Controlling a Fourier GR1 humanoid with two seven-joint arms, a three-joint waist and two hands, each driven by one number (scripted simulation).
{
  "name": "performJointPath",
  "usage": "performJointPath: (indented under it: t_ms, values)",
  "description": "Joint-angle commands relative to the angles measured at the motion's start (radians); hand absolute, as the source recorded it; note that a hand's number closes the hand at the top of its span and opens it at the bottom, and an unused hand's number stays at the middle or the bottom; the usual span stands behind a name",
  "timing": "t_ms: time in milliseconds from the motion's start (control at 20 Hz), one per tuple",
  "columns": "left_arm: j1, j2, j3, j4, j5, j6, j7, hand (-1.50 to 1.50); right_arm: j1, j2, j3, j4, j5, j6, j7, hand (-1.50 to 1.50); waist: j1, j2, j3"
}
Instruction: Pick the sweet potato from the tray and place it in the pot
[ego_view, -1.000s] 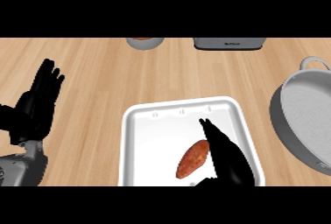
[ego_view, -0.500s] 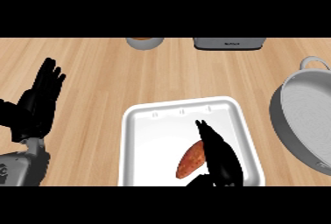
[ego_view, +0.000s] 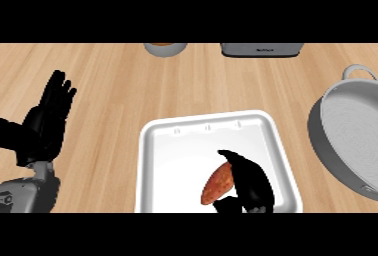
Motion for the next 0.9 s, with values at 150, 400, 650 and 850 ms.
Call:
performJointPath:
  t_ms: [150,400,650,850]
  values:
    - [-0.002,-0.007,0.02,-0.019,-0.019,-0.012,0.004,0.0,0.002,-0.058,-0.008,-0.01,0.014,0.026,-0.13,1.5,0.0,0.0,0.0]
    - [-0.01,-0.01,0.059,0.033,0.005,-0.059,-0.016,0.0,-0.02,0.008,0.008,0.093,0.061,-0.005,-0.147,1.5,-0.001,0.0,0.0]
    - [-0.034,0.001,0.053,-0.038,-0.027,-0.042,0.078,0.0,0.02,0.028,0.084,0.069,0.14,-0.053,-0.143,1.5,-0.002,0.0,0.0]
    - [-0.019,-0.044,0.031,-0.01,-0.045,-0.025,0.03,0.0,-0.034,0.037,0.222,-0.008,0.152,0.029,0.008,1.5,-0.001,-0.001,0.0]
